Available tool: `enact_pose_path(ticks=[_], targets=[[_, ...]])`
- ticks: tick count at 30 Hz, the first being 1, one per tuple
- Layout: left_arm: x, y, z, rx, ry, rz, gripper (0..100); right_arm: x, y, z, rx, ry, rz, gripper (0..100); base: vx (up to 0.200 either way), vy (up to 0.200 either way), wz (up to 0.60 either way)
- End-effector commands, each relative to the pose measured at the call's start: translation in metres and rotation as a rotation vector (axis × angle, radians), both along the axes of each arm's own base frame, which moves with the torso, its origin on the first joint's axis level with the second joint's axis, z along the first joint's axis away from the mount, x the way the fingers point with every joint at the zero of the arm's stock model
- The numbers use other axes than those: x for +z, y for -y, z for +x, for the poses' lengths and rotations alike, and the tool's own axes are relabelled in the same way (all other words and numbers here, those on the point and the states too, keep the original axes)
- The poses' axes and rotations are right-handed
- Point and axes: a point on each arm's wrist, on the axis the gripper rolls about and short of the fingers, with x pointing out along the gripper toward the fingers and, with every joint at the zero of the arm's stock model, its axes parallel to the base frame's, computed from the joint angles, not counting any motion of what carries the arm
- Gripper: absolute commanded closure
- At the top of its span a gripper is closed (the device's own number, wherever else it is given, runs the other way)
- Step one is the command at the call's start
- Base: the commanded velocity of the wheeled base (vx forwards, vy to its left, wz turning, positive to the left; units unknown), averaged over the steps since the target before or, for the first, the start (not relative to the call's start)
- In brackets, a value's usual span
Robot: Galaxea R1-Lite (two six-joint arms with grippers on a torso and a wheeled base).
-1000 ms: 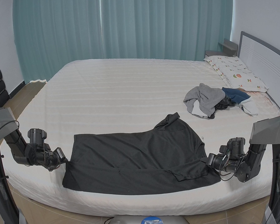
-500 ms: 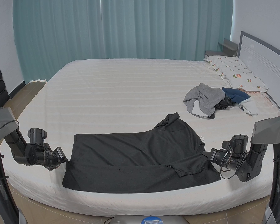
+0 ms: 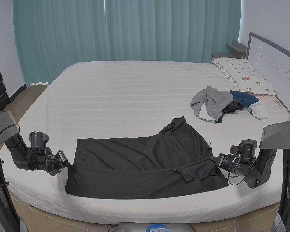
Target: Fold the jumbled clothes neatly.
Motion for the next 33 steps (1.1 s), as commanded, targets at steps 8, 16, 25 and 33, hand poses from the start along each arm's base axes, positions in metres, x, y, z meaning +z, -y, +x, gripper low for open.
enact_pose_path(ticks=[8, 16, 25, 33], targets=[[0.0, 0.0, 0.002, -0.001, 0.003, 0.003, 0, -0.009, -0.004, 0.0, 0.012, -0.021, -0.006, 0, 0.0, 0.0, 0.0], [-0.001, 0.0, 0.003, 0.0, 0.003, -0.001, 0, 0.001, -0.004, 0.002, 0.011, 0.012, 0.003, 0, 0.0, 0.0, 0.0], [0.0, -0.001, 0.004, -0.003, 0.012, -0.013, 0, 0.046, -0.02, 0.011, 0.01, 0.096, 0.063, 0, 0.0, 0.0, 0.0], [-0.001, -0.001, 0.004, -0.003, 0.009, -0.014, 0, 0.063, -0.045, -0.031, -0.039, -0.046, 0.167, 0, 0.0, 0.0, 0.0]])
